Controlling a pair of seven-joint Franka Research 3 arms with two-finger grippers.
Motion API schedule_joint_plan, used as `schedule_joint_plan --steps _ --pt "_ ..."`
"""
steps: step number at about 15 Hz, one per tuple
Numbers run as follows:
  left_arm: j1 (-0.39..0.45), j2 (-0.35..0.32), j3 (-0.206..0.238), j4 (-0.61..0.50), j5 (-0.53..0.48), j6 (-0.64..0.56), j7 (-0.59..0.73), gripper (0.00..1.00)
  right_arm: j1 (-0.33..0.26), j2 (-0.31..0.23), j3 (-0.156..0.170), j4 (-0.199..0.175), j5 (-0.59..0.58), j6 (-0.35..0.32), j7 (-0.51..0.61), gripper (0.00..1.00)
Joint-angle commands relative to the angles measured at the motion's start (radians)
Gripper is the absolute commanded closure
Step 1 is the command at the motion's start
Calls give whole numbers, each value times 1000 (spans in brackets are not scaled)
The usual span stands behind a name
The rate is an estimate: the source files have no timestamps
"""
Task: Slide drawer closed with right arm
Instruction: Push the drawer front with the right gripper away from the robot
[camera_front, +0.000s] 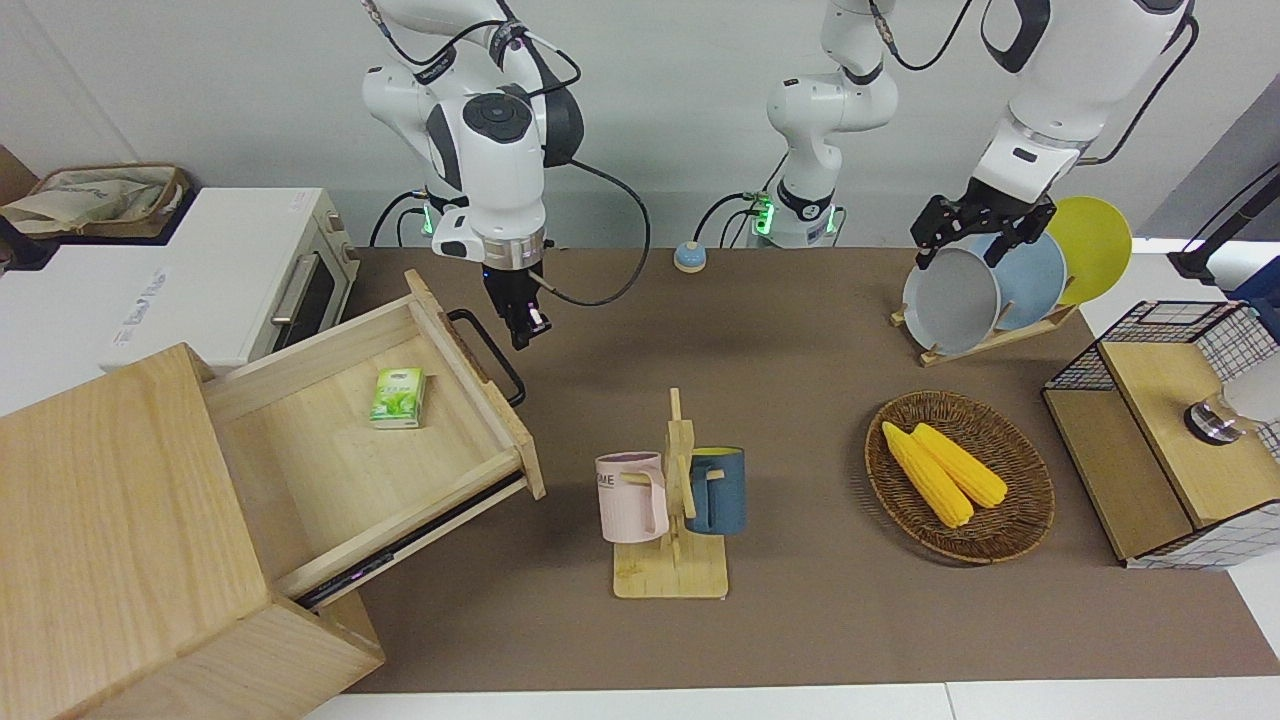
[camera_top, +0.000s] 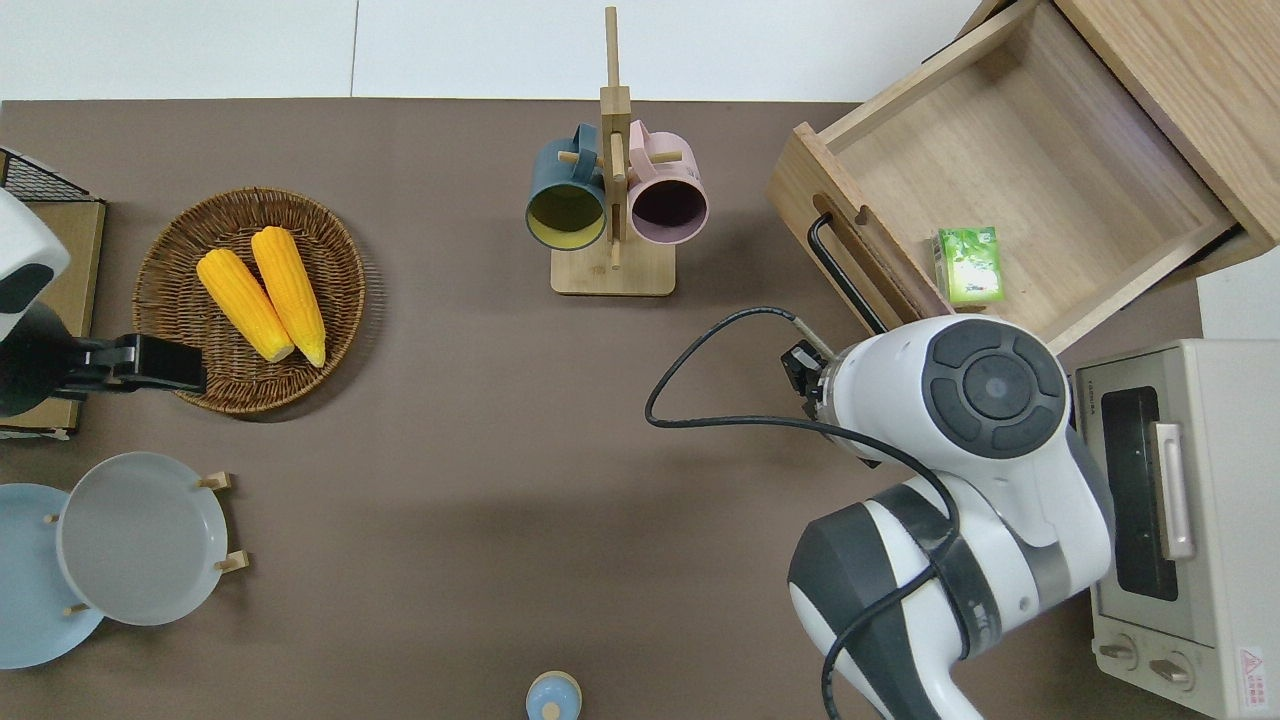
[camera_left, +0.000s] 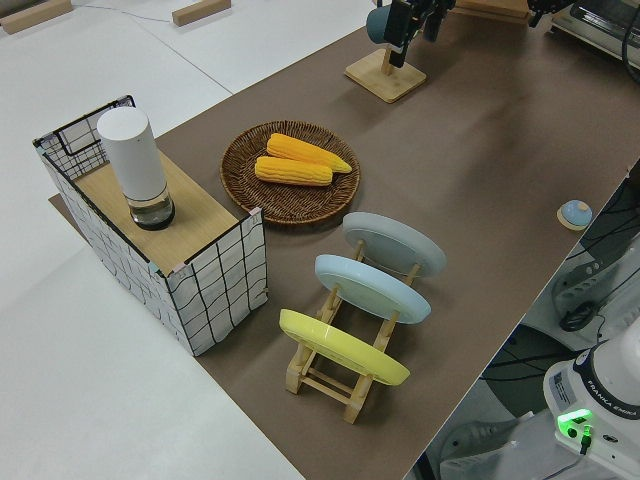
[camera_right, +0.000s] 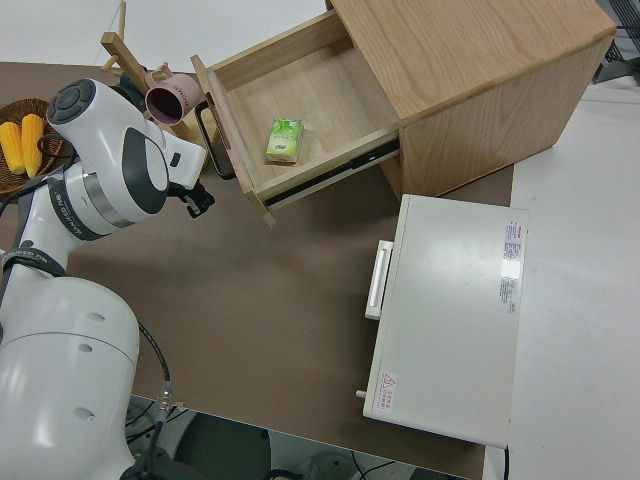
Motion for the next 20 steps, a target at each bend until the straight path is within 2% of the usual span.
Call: schedule_joint_plan --steps 1,3,6,17,19,20 --pt "-5 -7 4 1 13 -5 6 5 -2 31 6 41 -59 3 53 1000" --pt "-6 -7 4 1 13 -5 6 5 -1 37 8 56 -72 -6 73 1000" --pt "-5 -7 4 1 13 -5 6 5 2 62 6 111 -74 -42 73 1000" --pt "-6 -7 4 1 13 -5 6 5 6 95 1 134 -92 -45 70 1000" --pt "-5 -9 2 1 13 -5 6 5 4 108 -3 151 -97 -45 67 1000" --pt "-6 -7 2 1 13 -6 6 5 1 112 -3 174 -97 -49 67 1000"
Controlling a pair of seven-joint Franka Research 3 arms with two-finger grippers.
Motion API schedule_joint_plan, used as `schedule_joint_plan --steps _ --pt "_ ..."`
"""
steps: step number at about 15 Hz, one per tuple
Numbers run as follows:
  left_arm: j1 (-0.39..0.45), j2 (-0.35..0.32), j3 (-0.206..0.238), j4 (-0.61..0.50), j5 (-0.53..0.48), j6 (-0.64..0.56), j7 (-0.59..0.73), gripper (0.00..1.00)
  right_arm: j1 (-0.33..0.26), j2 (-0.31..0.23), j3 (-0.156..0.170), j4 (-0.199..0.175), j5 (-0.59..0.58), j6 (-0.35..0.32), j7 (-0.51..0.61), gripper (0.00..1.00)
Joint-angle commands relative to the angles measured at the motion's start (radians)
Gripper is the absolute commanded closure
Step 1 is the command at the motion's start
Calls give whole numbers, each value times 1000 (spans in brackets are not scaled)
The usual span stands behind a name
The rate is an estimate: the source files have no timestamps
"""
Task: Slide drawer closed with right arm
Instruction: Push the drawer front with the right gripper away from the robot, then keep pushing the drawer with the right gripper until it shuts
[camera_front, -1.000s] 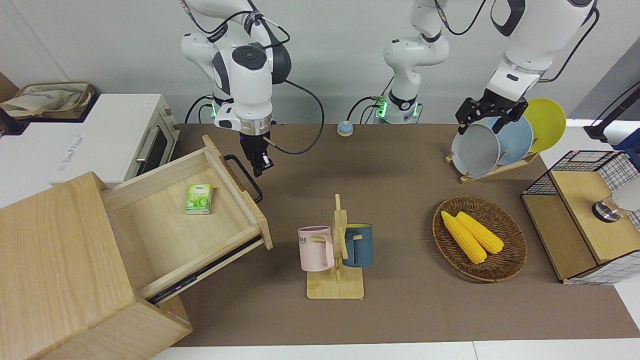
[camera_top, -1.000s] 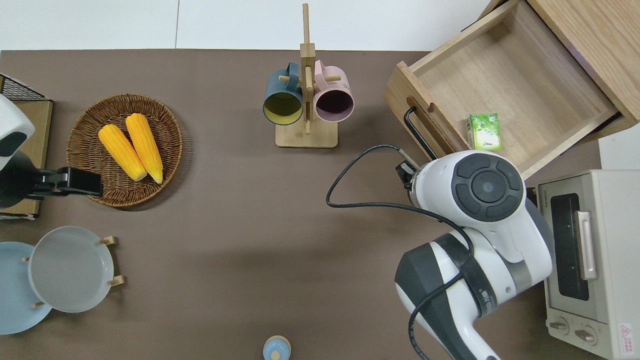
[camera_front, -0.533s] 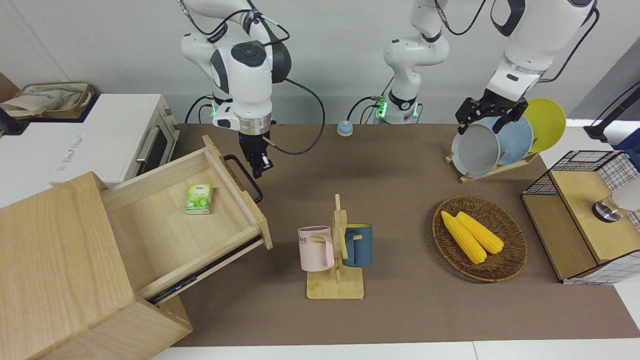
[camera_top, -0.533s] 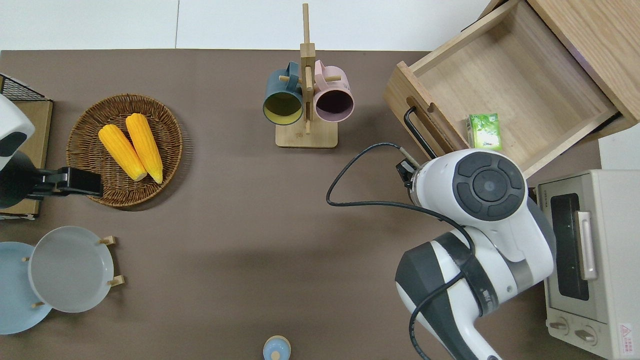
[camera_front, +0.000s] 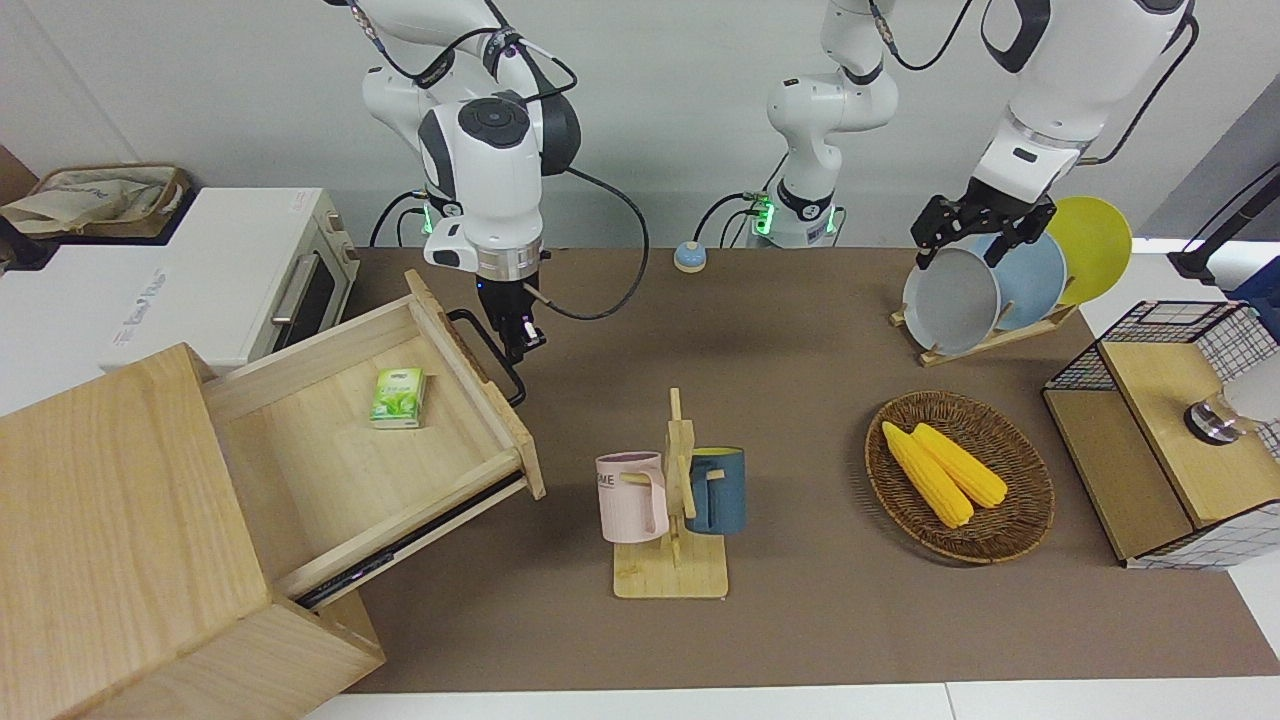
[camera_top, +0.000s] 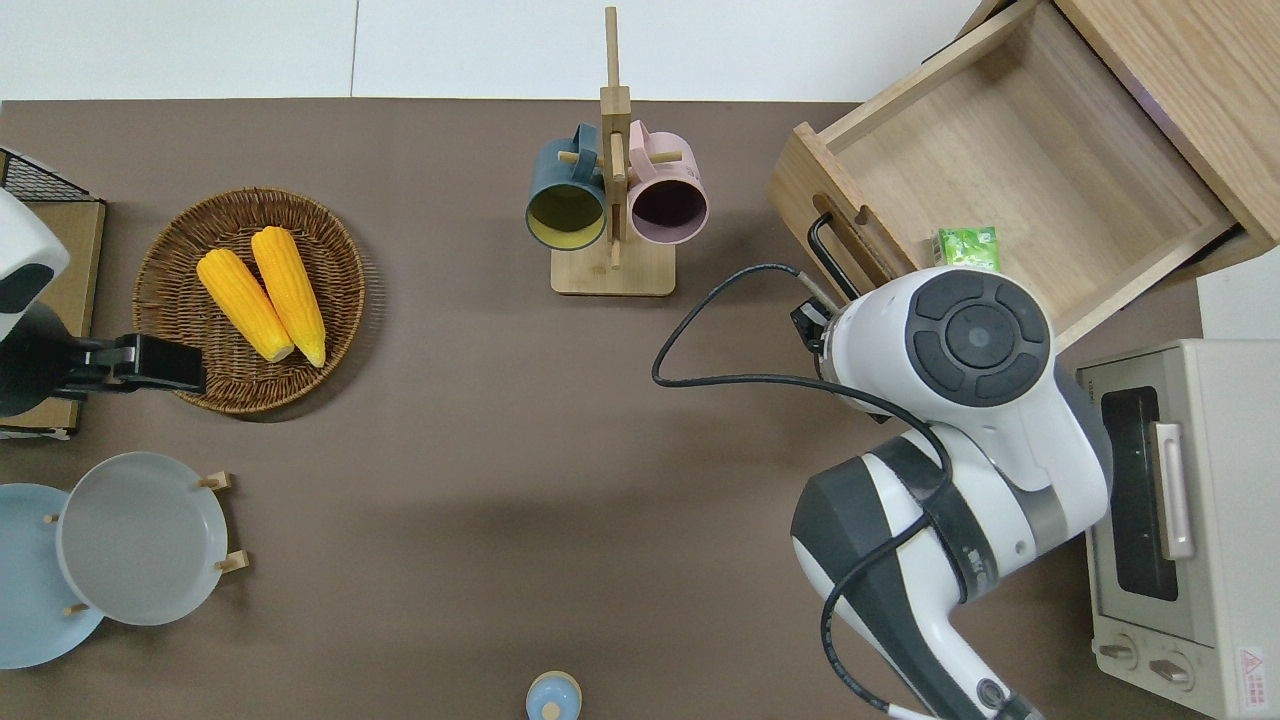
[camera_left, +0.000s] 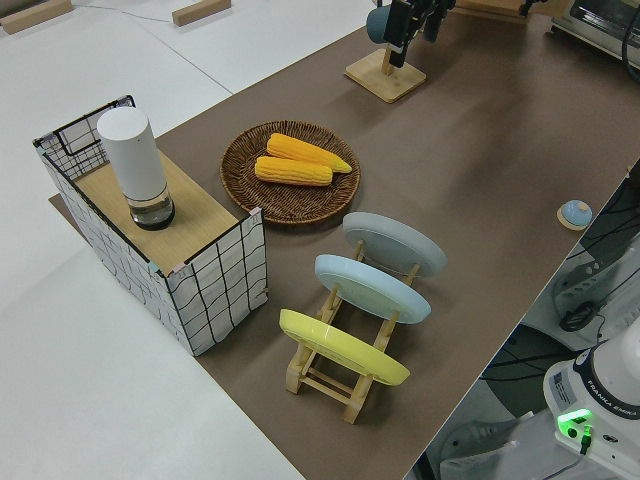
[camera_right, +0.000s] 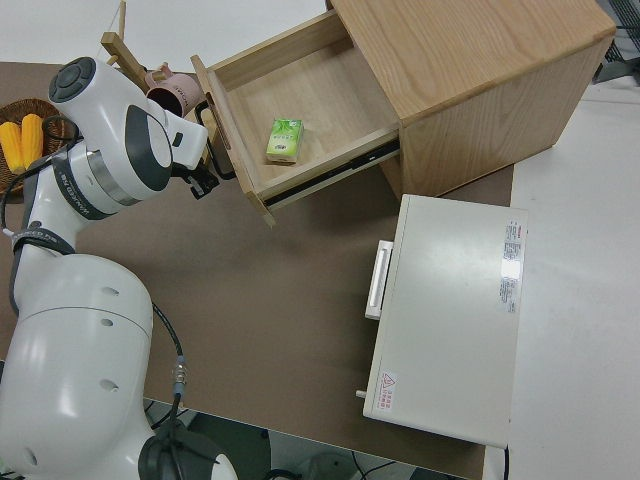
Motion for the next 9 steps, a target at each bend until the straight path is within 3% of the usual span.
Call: schedule_joint_plan --steps 1,3,9 --pt "-5 -9 2 1 13 -5 6 5 -3 45 0 77 -31 -37 27 1000" --pt "-5 -7 2 1 13 -5 5 2 -6 65 0 111 -53 -67 27 1000" --pt "-5 -7 4 1 13 -5 6 5 -22 97 -2 154 -67 -67 27 1000"
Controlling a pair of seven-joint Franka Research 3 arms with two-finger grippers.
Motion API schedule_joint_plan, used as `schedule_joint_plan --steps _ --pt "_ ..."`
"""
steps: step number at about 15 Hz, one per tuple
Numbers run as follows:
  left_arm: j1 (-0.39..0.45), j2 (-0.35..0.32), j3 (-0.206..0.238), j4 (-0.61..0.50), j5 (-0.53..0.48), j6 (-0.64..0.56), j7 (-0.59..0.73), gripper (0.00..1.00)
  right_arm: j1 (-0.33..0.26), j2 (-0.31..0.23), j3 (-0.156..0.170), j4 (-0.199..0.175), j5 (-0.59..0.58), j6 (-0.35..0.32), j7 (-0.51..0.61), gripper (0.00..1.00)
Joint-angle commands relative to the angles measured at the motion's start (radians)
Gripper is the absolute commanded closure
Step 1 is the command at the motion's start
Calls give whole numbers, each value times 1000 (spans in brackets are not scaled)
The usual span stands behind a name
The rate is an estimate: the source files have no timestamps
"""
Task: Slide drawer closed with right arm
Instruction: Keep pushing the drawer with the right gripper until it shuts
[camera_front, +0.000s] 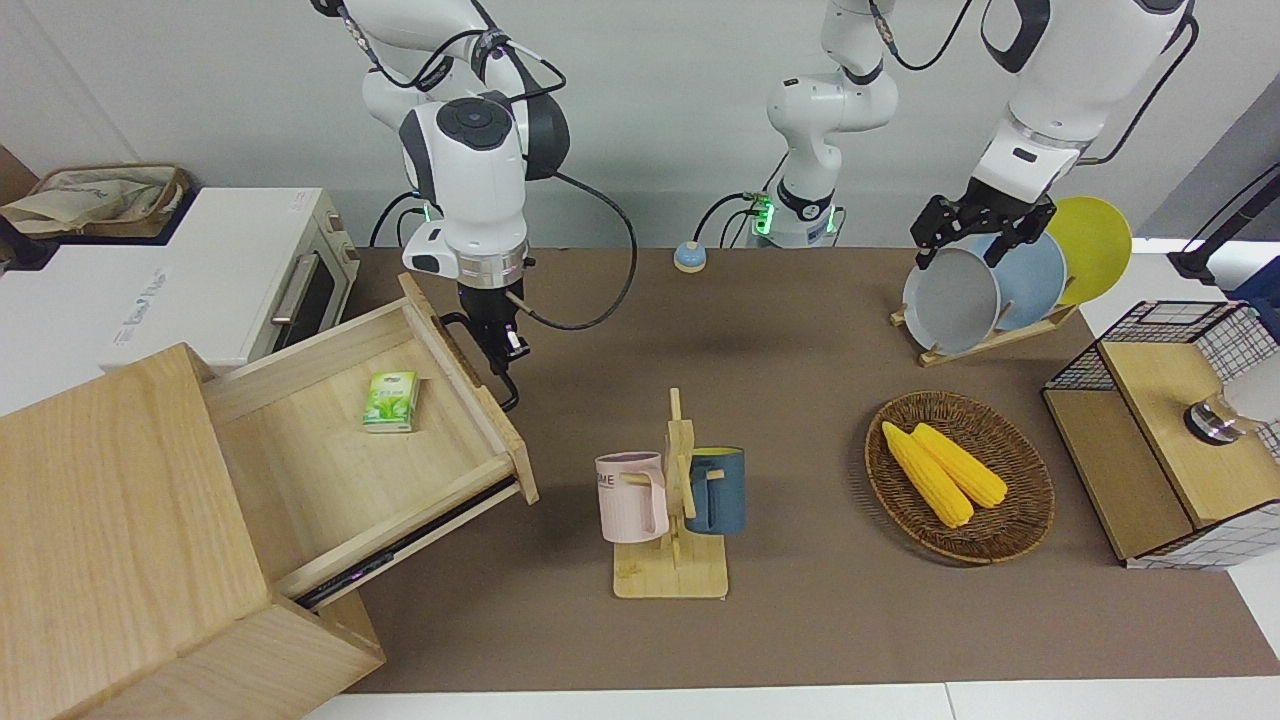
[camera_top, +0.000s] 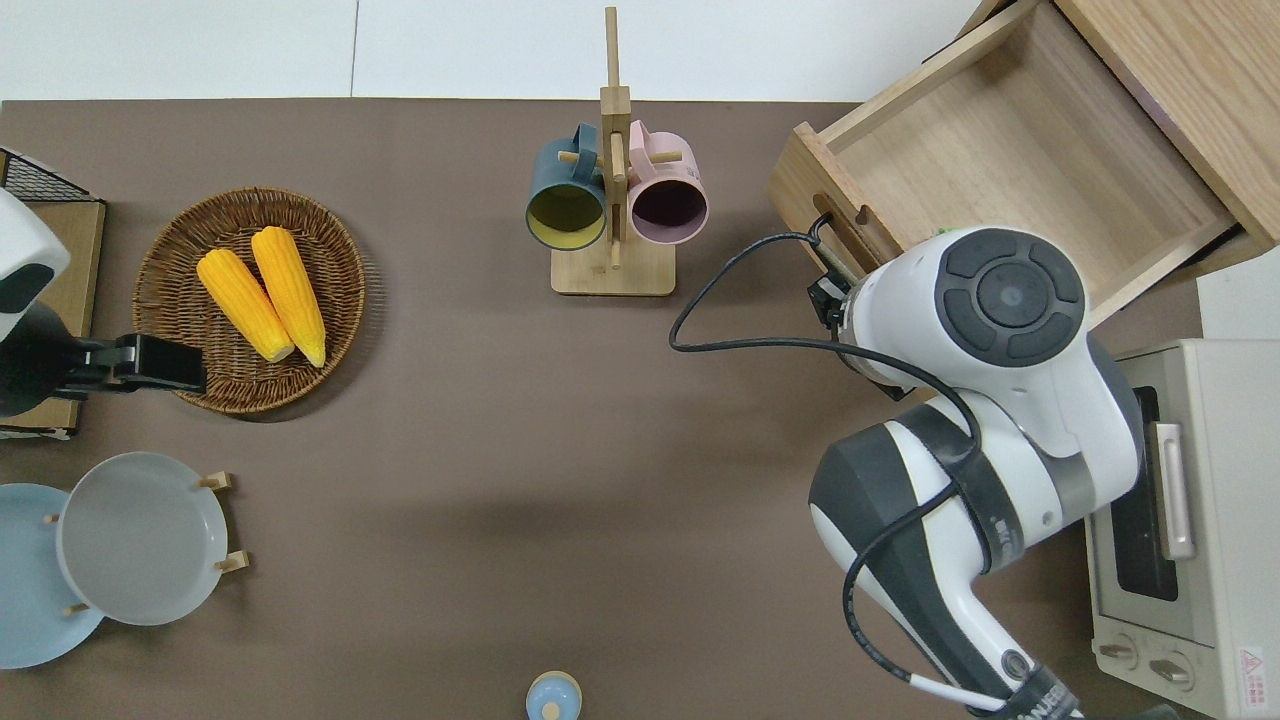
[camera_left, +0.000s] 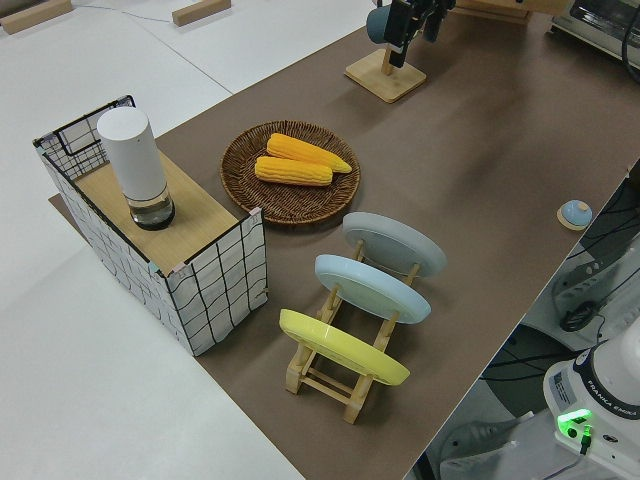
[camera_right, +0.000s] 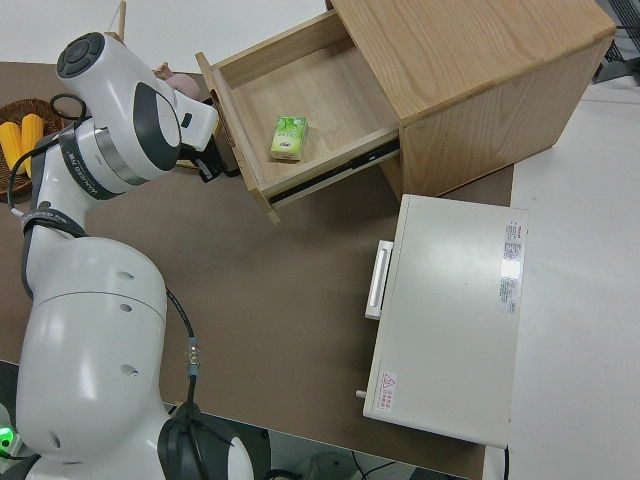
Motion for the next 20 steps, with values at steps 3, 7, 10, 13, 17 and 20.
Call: schedule_joint_plan --steps 3,7,10,13,17,20 --pt "-6 -9 4 1 13 -5 6 5 -32 54 5 63 -45 -16 17 1000" --pt "-5 -9 4 1 13 -5 6 2 -54 69 1 79 -57 -3 12 1000" --pt "-5 -9 4 1 13 -5 6 2 -65 76 -10 83 -57 0 -11 1000" --pt "-5 -7 4 1 13 -5 6 5 -72 83 -42 98 -57 7 -37 1000" --pt "-6 -9 4 1 13 -5 6 5 -94 91 -58 101 -57 32 -54 1000" --pt "-5 -7 4 1 13 -5 6 5 -97 93 -87 103 -56 53 -89 1000"
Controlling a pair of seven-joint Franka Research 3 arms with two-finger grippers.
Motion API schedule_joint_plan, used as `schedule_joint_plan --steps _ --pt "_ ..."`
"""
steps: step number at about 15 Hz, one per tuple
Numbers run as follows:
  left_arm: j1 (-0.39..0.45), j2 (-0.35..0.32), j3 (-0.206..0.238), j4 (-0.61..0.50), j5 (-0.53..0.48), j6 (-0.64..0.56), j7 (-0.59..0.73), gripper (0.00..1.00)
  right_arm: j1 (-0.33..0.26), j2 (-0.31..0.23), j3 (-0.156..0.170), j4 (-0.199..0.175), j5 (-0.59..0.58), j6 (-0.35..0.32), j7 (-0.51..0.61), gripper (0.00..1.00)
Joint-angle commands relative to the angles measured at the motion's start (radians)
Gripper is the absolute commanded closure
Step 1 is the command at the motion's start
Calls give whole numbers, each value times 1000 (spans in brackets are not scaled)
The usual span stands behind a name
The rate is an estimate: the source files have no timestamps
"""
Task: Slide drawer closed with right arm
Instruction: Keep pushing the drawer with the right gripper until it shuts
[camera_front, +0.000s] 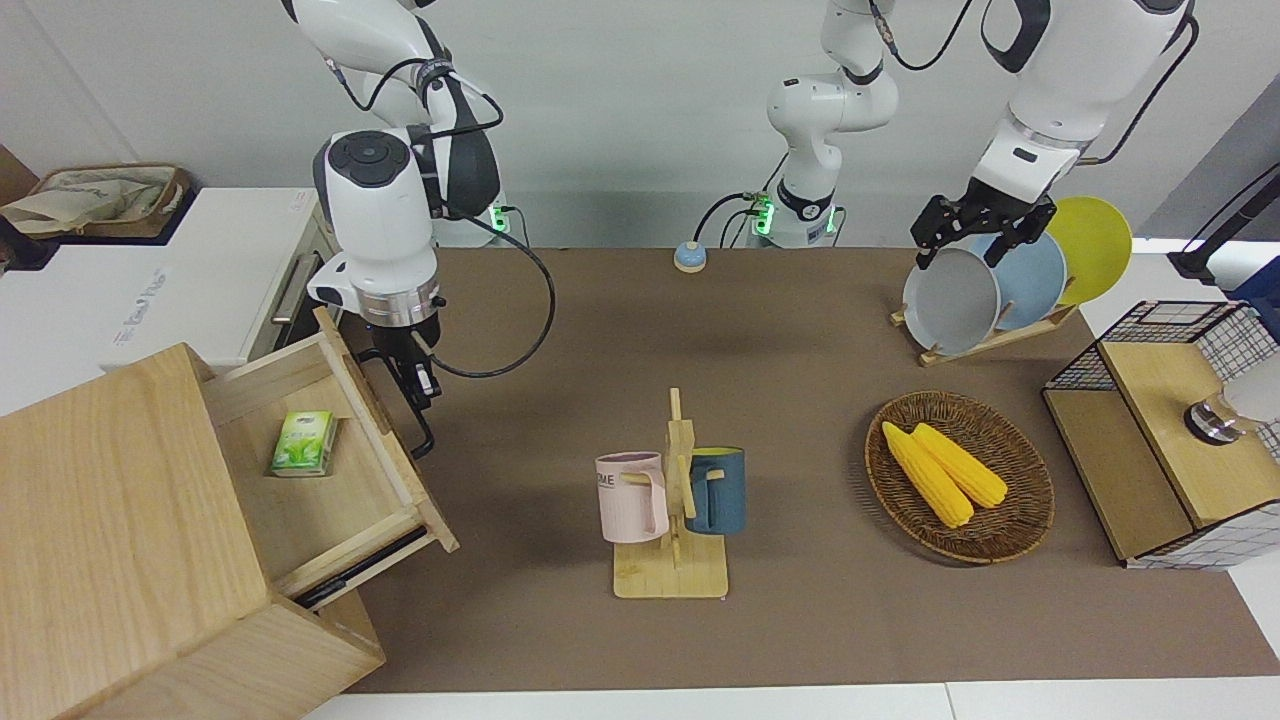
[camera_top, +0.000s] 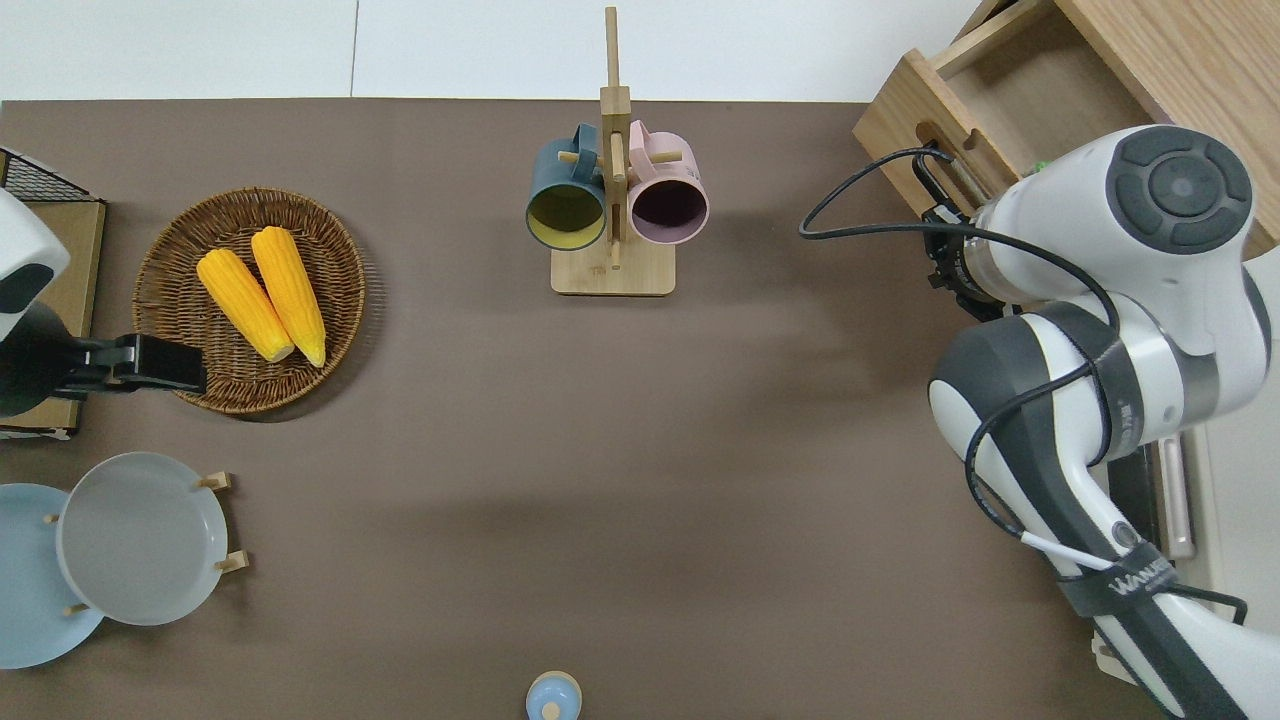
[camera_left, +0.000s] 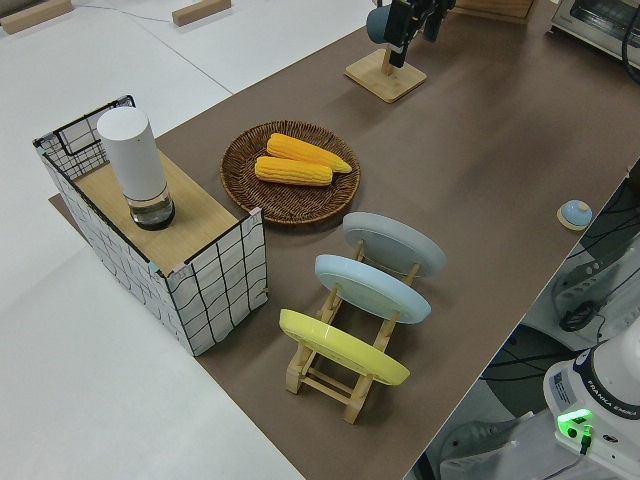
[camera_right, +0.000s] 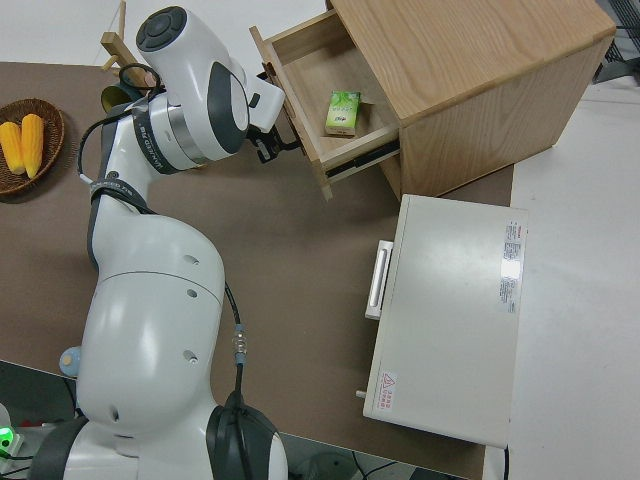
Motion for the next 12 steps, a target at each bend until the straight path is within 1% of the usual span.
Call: schedule_joint_plan --steps 1,3,4,6,7,9,11,12 --pt "-5 -7 4 1 13 -5 6 2 -19 22 -21 21 -21 34 -64 1000" --pt "-5 -7 4 1 13 -5 6 2 -29 24 -34 21 -19 46 -95 1000" --pt "-5 -7 4 1 13 -5 6 2 -32 25 -37 21 -19 54 -98 1000" --pt "-5 -7 4 1 13 -5 5 2 -36 28 -57 21 -17 75 -99 1000" --pt "-5 -9 4 1 13 -5 5 2 -38 31 -60 21 -17 80 -107 1000" --pt "-5 -7 4 1 13 -5 6 2 -38 37 -75 35 -13 81 -121 1000" --pt "-5 -9 4 1 13 -5 5 2 -42 42 -95 38 -11 98 -125 1000" --pt "-6 -7 4 1 13 -5 6 2 -46 42 -100 40 -11 106 -139 1000"
